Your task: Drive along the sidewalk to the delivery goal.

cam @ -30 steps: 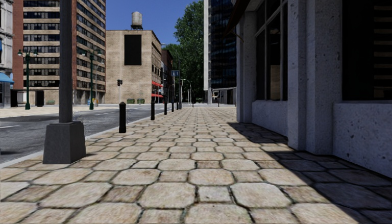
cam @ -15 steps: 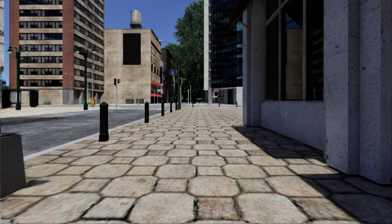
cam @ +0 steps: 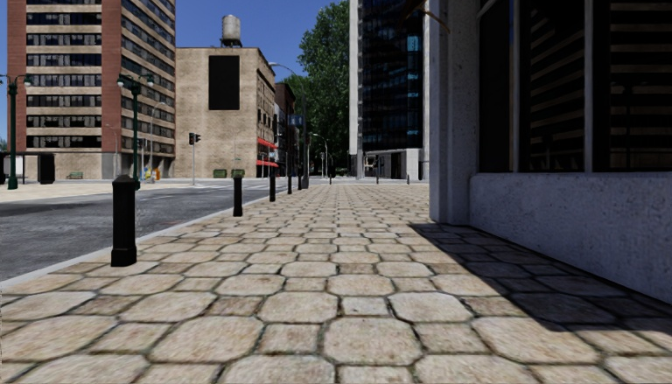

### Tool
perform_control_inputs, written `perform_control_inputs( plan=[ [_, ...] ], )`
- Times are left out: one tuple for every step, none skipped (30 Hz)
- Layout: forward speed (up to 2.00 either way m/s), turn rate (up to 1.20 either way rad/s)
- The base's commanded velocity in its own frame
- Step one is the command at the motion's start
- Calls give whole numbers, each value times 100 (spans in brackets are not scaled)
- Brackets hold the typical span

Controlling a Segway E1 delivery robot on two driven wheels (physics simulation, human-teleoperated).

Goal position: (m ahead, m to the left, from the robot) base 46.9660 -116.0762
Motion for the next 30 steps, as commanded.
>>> perform_control_inputs(
  plan=[
    [200,0],
    [200,0],
    [200,0],
    [200,0],
    [200,0],
    [200,0],
    [200,0],
    [200,0],
    [200,0],
    [200,0],
    [200,0],
    [200,0],
    [200,0],
    [200,0],
    [200,0],
    [200,0],
    [200,0],
    [200,0],
    [200,0],
    [200,0],
    [200,0],
    [200,0],
    [200,0],
    [200,0],
    [200,0],
    [200,0],
    [200,0],
    [200,0],
    [200,0],
    [200,0]
  ],
)
